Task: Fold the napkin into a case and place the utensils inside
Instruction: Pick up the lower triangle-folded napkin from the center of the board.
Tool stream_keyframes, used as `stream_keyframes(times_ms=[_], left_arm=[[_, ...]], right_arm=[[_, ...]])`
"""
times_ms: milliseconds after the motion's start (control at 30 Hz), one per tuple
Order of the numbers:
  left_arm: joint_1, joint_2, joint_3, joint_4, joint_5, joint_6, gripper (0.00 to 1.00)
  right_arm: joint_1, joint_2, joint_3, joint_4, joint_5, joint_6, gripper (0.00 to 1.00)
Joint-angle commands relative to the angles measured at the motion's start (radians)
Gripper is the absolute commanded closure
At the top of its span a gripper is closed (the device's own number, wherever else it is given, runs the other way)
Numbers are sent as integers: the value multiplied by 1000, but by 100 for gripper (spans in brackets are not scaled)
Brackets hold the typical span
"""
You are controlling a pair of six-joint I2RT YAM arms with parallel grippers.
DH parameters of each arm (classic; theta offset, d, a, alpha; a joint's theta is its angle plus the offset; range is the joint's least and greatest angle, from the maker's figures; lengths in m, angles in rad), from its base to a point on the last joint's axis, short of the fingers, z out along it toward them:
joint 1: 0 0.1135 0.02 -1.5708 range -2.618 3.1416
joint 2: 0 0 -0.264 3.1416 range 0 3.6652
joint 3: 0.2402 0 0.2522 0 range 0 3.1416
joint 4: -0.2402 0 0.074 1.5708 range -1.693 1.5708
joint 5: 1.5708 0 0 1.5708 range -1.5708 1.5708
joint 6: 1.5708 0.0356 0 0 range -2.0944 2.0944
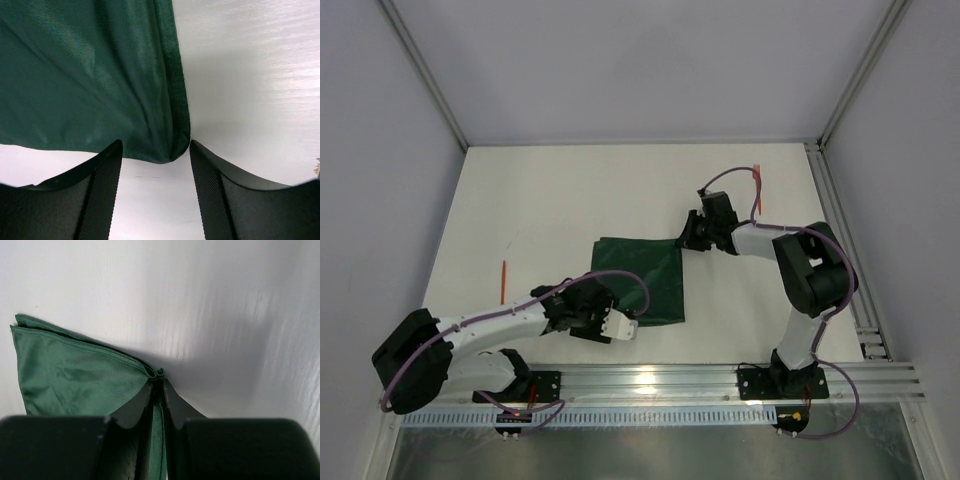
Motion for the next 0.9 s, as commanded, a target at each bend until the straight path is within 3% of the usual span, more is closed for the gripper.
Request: stream_keyframes(times_ms=[0, 133, 300, 367, 533, 633, 867], left_arm=[[3, 49, 7, 23, -20, 64, 39], [33, 51, 42, -50, 0, 153, 33], [39, 52, 99, -179, 115, 120, 30], [39, 19, 85, -170, 132, 100, 29], [34, -28, 50, -84, 158, 22, 29], [16, 9, 39, -40, 153, 8, 31], [-9, 101, 27, -6, 109, 17, 47]], right_arm=[[-12, 43, 73, 6, 32, 23, 84], [-16, 70, 122, -18, 50, 1, 79], [-24, 35, 119, -43, 25, -14, 65], [-24, -17, 93, -53, 24, -28, 58], [-24, -133, 34, -116, 32, -68, 55], [-19, -201, -6, -129, 19, -80, 55], [53, -316, -25, -188, -2, -181, 56]])
